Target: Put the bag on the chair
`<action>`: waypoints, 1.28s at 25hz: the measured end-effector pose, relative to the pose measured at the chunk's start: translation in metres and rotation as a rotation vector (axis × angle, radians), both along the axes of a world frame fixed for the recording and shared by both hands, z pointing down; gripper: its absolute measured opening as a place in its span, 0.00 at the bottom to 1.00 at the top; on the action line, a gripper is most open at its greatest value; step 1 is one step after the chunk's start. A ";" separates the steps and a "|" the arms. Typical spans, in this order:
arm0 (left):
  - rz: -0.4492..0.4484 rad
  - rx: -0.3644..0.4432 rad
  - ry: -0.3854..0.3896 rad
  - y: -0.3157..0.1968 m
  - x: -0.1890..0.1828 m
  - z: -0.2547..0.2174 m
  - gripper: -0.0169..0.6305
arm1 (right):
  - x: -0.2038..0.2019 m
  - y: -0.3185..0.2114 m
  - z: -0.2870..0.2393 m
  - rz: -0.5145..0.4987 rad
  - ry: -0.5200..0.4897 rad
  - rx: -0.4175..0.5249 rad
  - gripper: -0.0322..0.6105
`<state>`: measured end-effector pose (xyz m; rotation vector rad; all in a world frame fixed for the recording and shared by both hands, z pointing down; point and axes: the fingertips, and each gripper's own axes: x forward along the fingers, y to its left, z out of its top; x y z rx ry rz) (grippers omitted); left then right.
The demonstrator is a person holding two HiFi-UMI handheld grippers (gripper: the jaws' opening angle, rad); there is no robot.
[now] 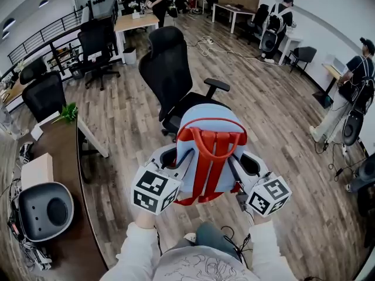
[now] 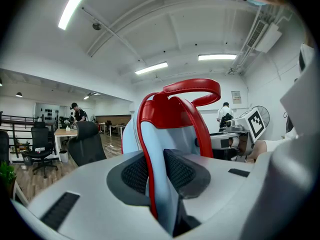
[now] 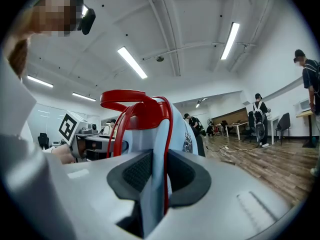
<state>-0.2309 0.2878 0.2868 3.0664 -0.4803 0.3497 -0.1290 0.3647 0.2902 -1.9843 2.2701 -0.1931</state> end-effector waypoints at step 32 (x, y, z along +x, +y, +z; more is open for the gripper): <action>-0.123 0.013 0.006 -0.191 0.154 -0.003 0.16 | 0.163 -0.204 -0.003 -0.113 0.008 0.012 0.19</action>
